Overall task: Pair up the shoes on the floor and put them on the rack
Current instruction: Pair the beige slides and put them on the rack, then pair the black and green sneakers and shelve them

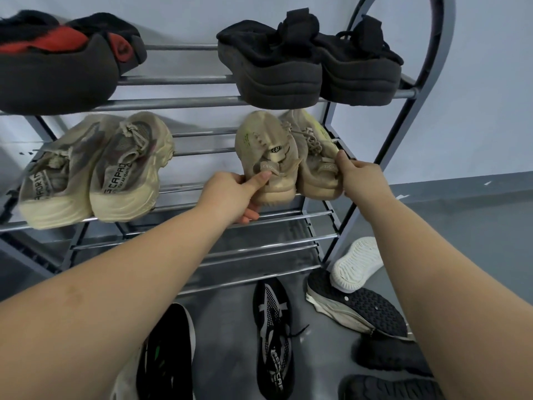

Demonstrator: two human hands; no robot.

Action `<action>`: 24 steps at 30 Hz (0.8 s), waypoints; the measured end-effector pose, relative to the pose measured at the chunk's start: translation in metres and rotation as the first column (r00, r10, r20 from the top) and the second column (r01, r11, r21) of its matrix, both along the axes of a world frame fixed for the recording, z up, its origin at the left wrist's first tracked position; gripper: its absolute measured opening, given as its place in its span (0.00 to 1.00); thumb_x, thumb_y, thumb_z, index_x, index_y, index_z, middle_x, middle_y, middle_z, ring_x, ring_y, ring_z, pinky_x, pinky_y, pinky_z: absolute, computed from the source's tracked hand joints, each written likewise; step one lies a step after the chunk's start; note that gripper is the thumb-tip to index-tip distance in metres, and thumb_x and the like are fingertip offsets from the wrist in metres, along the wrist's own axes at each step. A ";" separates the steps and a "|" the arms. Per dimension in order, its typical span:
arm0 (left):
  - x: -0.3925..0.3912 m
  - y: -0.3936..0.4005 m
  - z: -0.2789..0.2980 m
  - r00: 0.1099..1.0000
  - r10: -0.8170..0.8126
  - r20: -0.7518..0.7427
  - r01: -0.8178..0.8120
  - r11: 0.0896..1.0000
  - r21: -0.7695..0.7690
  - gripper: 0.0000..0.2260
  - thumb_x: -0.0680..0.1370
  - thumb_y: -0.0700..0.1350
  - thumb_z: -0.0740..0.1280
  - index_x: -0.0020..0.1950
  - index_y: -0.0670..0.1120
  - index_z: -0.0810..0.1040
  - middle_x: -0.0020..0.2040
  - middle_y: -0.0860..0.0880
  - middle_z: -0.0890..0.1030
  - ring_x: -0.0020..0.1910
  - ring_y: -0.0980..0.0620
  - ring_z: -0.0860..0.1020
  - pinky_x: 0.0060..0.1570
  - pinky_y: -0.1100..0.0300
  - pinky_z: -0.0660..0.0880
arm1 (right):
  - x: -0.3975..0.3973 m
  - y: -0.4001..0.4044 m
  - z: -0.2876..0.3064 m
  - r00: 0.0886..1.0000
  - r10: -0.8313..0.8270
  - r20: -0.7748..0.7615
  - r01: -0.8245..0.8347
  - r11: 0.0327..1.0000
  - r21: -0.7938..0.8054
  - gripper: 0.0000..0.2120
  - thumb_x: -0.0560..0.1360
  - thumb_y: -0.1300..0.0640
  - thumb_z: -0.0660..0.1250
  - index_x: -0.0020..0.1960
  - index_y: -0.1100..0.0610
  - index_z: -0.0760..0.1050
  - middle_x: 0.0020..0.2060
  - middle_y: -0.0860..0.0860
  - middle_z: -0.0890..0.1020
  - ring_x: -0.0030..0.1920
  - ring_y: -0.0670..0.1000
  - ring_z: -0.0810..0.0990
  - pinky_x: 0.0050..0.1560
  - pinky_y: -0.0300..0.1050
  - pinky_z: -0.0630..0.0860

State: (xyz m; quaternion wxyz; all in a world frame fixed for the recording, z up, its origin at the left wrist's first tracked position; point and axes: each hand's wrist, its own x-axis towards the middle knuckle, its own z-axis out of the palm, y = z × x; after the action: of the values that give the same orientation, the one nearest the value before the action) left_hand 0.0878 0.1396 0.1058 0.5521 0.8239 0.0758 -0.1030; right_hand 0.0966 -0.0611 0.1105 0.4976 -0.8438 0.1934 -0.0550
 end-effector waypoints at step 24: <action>-0.116 0.026 -0.077 0.625 -0.717 -0.307 0.499 0.065 0.864 0.37 0.77 0.66 0.50 0.77 0.50 0.37 0.78 0.44 0.40 0.77 0.44 0.47 0.76 0.50 0.47 | -0.145 0.011 -0.077 0.740 0.275 -0.613 -0.661 0.466 -0.588 0.41 0.78 0.37 0.55 0.78 0.51 0.35 0.78 0.55 0.44 0.78 0.58 0.44 0.75 0.56 0.53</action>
State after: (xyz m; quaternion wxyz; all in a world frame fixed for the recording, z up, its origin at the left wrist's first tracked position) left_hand -0.0277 0.1656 0.0289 -0.0808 0.9353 -0.2924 -0.1822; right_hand -0.0489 -0.0497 0.0339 0.0191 -0.9796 0.0083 0.1998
